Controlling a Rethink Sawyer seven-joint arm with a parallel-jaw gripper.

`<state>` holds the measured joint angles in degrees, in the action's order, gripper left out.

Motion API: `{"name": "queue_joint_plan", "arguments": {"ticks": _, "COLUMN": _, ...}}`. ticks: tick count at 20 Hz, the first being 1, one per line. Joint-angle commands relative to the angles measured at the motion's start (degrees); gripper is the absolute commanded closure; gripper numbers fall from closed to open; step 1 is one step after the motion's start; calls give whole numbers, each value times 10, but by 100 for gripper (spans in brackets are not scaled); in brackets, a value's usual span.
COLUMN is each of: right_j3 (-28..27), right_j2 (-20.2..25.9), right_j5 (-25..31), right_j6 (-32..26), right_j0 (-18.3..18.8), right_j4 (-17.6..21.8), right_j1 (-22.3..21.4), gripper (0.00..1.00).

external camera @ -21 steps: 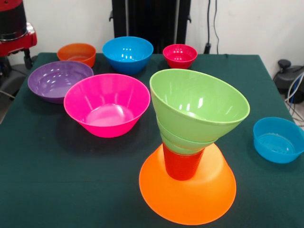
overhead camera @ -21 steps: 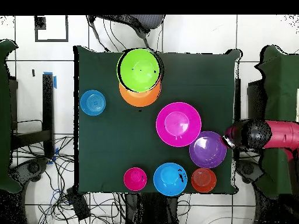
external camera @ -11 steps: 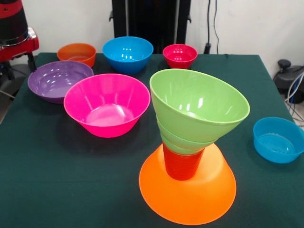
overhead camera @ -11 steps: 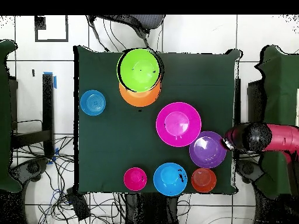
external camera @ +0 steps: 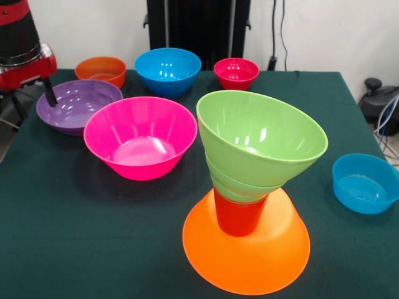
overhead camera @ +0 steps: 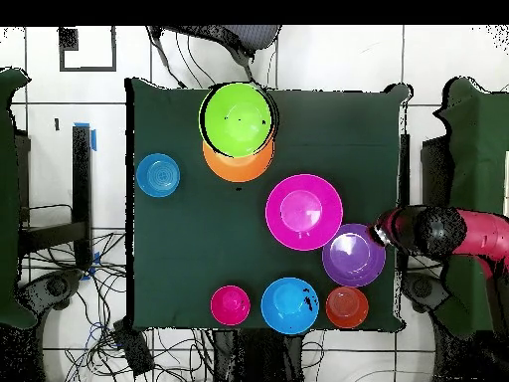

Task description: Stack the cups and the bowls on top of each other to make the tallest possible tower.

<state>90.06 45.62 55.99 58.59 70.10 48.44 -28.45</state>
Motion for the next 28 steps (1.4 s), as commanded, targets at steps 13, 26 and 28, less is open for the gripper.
{"name": "queue_joint_plan", "arguments": {"ticks": 13, "right_j3": -5, "right_j2": -26, "right_j5": -28, "right_j6": -80, "right_j0": -50, "right_j4": 33, "right_j1": 8, "gripper": 0}}
{"name": "queue_joint_plan", "arguments": {"ticks": 26, "right_j3": -16, "right_j2": -49, "right_j5": -28, "right_j6": -77, "right_j0": -61, "right_j4": 43, "right_j1": 25, "gripper": 0}}
{"name": "queue_joint_plan", "arguments": {"ticks": 28, "right_j3": -22, "right_j2": -62, "right_j5": -19, "right_j6": -74, "right_j0": -71, "right_j4": 54, "right_j1": 25, "gripper": 0}}
